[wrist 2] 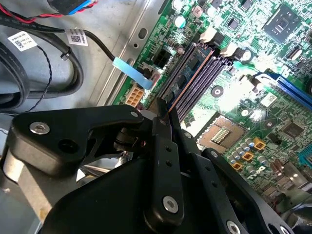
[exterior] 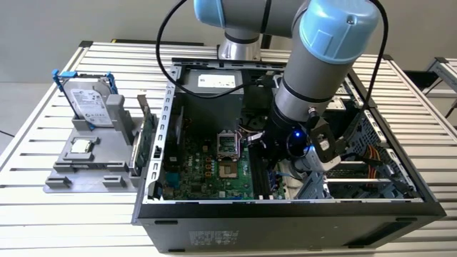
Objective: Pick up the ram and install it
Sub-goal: 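Insert the ram into the slot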
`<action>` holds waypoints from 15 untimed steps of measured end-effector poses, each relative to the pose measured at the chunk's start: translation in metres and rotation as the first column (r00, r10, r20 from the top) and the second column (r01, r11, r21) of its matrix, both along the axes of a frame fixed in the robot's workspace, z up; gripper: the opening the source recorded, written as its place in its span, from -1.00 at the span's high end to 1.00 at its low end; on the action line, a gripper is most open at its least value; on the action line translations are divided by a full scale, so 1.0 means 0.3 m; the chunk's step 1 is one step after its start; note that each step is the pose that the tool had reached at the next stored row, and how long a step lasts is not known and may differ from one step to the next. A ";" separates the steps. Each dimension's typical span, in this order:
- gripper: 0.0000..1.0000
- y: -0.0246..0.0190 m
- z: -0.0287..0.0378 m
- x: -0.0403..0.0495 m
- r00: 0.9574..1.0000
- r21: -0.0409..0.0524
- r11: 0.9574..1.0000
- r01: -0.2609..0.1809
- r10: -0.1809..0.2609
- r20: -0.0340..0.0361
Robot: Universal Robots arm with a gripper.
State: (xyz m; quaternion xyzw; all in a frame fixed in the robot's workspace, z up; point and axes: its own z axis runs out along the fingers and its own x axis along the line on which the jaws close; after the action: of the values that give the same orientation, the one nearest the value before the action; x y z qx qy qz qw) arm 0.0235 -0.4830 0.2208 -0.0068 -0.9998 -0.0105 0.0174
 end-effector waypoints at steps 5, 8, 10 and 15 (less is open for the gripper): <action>1.00 0.000 -0.006 -0.002 1.000 0.000 1.000 -0.001 0.001 -0.001; 1.00 0.001 -0.008 -0.002 1.000 0.000 1.000 -0.001 0.001 -0.001; 1.00 0.003 -0.009 -0.002 1.000 0.000 1.000 -0.001 0.001 -0.001; 1.00 0.006 -0.009 0.006 1.000 0.000 1.000 0.000 0.000 -0.004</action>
State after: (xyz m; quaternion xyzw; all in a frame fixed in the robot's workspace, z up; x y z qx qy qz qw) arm 0.0255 -0.4813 0.2182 -0.0069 -0.9997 -0.0103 0.0194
